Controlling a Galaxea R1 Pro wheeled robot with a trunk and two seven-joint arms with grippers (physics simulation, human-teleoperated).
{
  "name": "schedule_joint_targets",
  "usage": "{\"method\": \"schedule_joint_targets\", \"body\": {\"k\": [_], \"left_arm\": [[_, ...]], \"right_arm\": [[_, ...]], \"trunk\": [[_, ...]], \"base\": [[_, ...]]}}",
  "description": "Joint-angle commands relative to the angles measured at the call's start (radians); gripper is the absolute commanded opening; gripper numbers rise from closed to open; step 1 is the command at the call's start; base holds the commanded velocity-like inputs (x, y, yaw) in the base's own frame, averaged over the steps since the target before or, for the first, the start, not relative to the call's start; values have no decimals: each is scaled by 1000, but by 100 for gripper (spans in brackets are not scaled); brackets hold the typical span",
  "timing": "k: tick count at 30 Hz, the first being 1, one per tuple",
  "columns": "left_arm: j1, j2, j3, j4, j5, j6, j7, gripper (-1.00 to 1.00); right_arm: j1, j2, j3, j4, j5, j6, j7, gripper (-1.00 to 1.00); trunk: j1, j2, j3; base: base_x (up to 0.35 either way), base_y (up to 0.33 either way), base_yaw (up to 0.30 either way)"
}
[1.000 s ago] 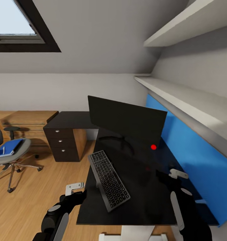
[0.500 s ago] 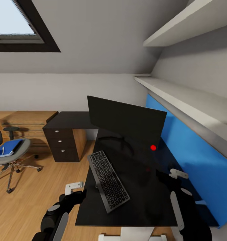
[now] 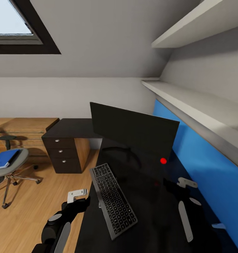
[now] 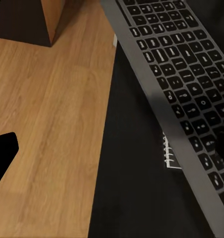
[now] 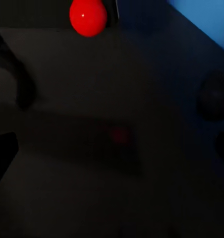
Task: In the bedroom, organize the workspace by keeping the computer under the desk, ensuring the monitor is on the desk, placing the keyboard on the desk next to the monitor, placing the mouse on the desk next to the keyboard, moving the folder from the swivel chair onto the desk next to the mouse, stacking the notebook on top of the folder with the pen on top of the notebook, and positioning the swivel chair next to the desk.
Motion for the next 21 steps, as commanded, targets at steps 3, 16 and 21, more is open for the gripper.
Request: {"method": "schedule_joint_targets", "body": {"k": [3, 16, 21], "left_arm": [[-1, 0, -1, -1, 11, 4, 9, 100], [-1, 0, 0, -7, 11, 4, 9, 100], [0, 0, 0, -17, 11, 4, 9, 100]], "right_arm": [[-1, 1, -1, 5, -8, 5, -5, 100], [-1, 0, 0, 14, -7, -8, -5, 100], [-1, -2, 0, 25, -4, -60, -5, 100]], "trunk": [[0, -1, -1], [0, -1, -1], [0, -1, -1]], "base": [[205, -45, 0], [65, -19, 0], [0, 0, 0]]}}
